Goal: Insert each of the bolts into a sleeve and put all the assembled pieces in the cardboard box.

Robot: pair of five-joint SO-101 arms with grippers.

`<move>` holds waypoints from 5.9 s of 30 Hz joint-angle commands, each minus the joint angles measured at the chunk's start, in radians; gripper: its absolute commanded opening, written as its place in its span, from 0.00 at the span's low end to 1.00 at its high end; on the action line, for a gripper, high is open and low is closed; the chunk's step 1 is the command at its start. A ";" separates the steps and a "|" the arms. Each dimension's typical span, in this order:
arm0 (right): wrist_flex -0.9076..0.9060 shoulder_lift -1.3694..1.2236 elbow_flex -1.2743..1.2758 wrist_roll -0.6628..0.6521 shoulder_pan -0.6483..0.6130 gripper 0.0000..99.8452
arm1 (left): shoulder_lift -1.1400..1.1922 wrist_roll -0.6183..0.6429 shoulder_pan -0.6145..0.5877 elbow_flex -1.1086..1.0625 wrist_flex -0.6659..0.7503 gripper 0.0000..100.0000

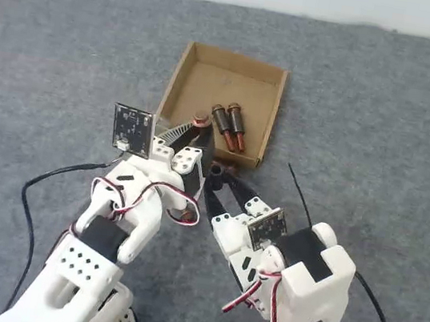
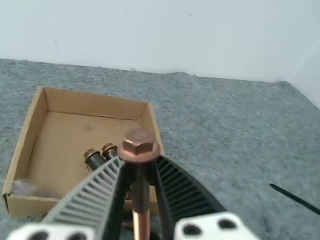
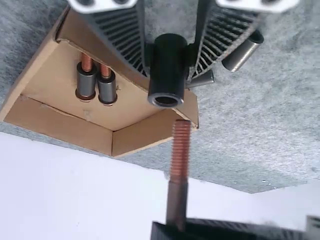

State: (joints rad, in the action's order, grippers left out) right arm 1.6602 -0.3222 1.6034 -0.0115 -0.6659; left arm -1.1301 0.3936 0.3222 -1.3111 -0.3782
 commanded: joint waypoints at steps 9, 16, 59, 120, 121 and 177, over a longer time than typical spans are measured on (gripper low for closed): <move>-0.004 0.044 0.023 0.009 -0.021 0.01 | -0.256 0.012 0.011 -0.099 -0.002 0.01; -0.022 0.042 0.023 0.005 -0.022 0.01 | -0.388 0.012 0.028 -0.182 -0.005 0.01; -0.044 0.044 0.025 -0.072 -0.021 0.01 | -0.683 -0.049 -0.002 -0.374 -0.021 0.01; -0.036 0.044 0.025 -0.074 -0.016 0.01 | -0.339 -0.049 0.071 -0.375 0.198 0.01; -0.036 0.044 0.025 -0.074 -0.016 0.01 | -0.339 -0.049 0.071 -0.375 0.198 0.01; -0.036 0.053 0.028 -0.071 0.001 0.01 | -0.336 -0.049 0.080 -0.380 -0.028 0.01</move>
State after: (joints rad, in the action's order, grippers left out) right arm 1.5973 -0.3207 1.6034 -0.0744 -0.6935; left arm -1.4737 0.3506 0.3943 -1.6993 -0.3828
